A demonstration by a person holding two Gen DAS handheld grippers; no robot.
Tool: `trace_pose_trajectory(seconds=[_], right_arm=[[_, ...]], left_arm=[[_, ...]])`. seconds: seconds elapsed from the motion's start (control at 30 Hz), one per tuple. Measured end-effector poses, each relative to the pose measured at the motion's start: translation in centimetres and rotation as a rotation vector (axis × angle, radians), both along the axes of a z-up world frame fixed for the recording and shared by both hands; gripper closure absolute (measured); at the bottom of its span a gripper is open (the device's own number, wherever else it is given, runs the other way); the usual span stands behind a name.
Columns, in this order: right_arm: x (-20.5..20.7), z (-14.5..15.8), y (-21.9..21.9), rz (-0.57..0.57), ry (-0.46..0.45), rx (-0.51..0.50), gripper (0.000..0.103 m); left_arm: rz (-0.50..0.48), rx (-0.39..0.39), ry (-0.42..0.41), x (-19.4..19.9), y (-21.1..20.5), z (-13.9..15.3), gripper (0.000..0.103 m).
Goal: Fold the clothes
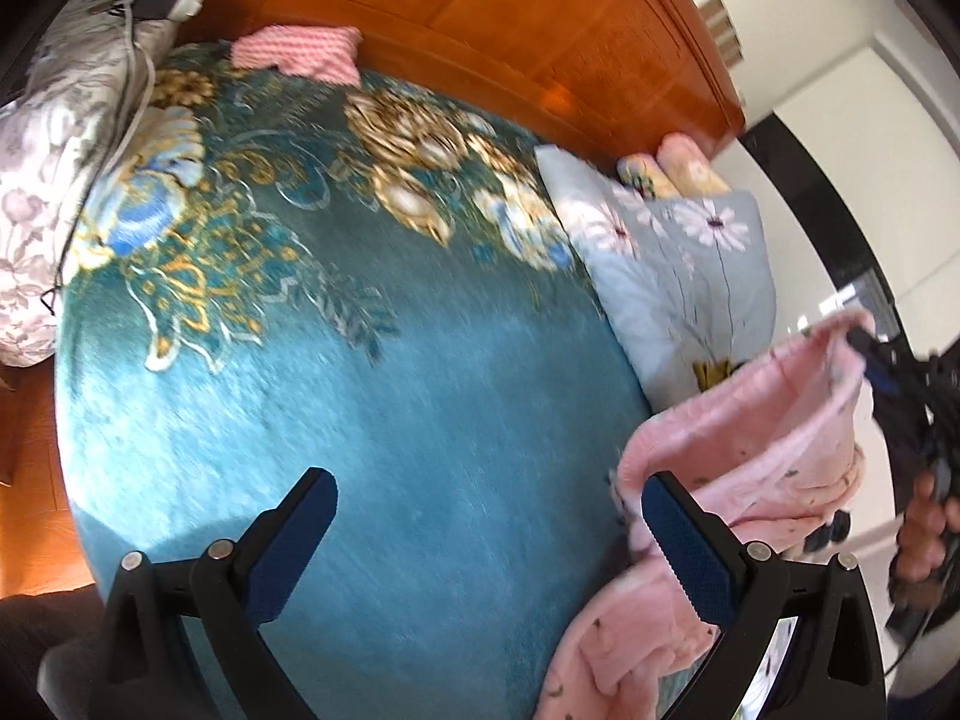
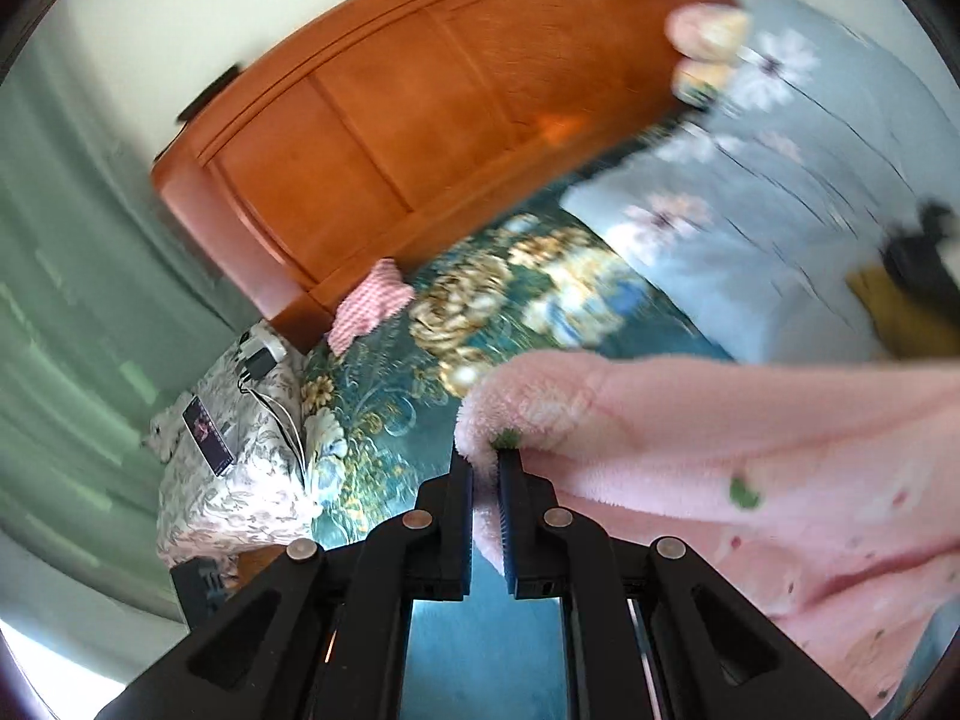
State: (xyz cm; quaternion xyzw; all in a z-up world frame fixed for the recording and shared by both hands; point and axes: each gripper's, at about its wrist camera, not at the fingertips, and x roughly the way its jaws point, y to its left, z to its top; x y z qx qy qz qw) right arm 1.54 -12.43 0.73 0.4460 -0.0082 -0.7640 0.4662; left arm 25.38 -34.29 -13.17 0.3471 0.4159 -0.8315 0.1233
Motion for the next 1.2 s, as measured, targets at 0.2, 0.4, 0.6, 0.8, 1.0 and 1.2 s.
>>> trace_pose_trajectory(seconds=[0.2, 0.4, 0.6, 0.8, 1.0, 1.2], right_arm=[[0.9, 1.2, -8.5, 0.171, 0.027, -0.014, 0.095], [0.2, -5.4, -12.7, 0.195, -0.039, 0.135, 0.095], [-2.7, -15.7, -11.4, 0.079, -0.150, 0.369, 0.092], [-2.8, -14.5, -6.3, 0.036, -0.155, 0.299, 0.059], [-4.0, -7.8, 6.9, -0.177, -0.048, 0.212, 0.055], [-10.3, -1.5, 27.4, -0.767, -0.021, 0.080, 0.054]], left_arm=[[0.047, 0.028, -0.002, 0.3, -2.7, -1.1, 0.000], [0.047, 0.055, -0.043, -0.2, -3.2, -3.1, 0.000], [0.023, 0.065, -0.084, -0.9, -2.6, -4.4, 0.000], [-0.040, 0.108, -0.112, -4.4, -0.6, -5.8, 0.000], [-0.153, 0.108, -0.176, -10.4, 3.0, -7.4, 0.001], [-0.214, 0.094, -0.235, -14.8, 5.7, -8.7, 0.004]])
